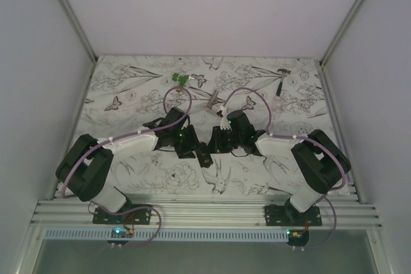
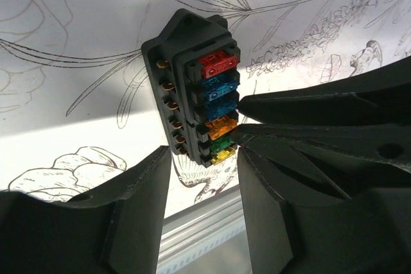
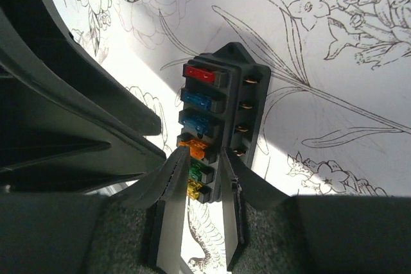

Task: Snap on the fuse box
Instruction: Adjust the fuse box base at the center of the board.

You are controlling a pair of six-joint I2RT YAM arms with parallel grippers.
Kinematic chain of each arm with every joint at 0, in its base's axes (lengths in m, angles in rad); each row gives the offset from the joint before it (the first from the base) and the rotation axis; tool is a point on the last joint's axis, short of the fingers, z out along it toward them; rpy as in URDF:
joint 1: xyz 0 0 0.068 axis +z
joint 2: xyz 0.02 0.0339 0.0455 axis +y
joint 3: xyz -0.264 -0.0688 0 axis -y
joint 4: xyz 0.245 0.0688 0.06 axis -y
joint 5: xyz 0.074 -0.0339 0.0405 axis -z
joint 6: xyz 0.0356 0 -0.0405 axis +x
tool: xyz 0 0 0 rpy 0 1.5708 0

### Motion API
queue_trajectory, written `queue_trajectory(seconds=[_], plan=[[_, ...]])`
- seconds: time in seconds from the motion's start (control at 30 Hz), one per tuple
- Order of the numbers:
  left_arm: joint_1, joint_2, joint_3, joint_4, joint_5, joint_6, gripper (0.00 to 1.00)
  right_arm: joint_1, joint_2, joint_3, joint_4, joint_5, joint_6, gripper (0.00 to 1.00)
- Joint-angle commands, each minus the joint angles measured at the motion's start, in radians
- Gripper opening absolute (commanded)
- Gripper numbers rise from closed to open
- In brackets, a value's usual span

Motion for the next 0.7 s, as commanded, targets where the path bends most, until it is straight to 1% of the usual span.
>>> queue_trajectory(seconds=[0.0,0.27,0.37,0.53,0.67], plan=[[0.009,-0.018,-0.012,0.002,-0.01,-0.008,0.49,-0.003,-0.006,-0.008,0.023,-0.033,0.0,0.31],[0.007,0.05,0.001,0.009,0.008,-0.002,0.46,-0.003,0.006,-0.018,0.031,-0.037,0.001,0.29],[0.007,0.068,-0.001,0.012,0.006,0.0,0.4,-0.003,0.016,-0.016,0.035,-0.038,0.002,0.27],[0.007,0.087,-0.012,0.016,0.003,0.0,0.34,-0.002,0.033,-0.007,0.003,-0.035,-0.01,0.24],[0.007,0.101,-0.031,0.024,0.005,0.002,0.24,-0.001,0.053,0.0,-0.029,-0.029,-0.023,0.21]])
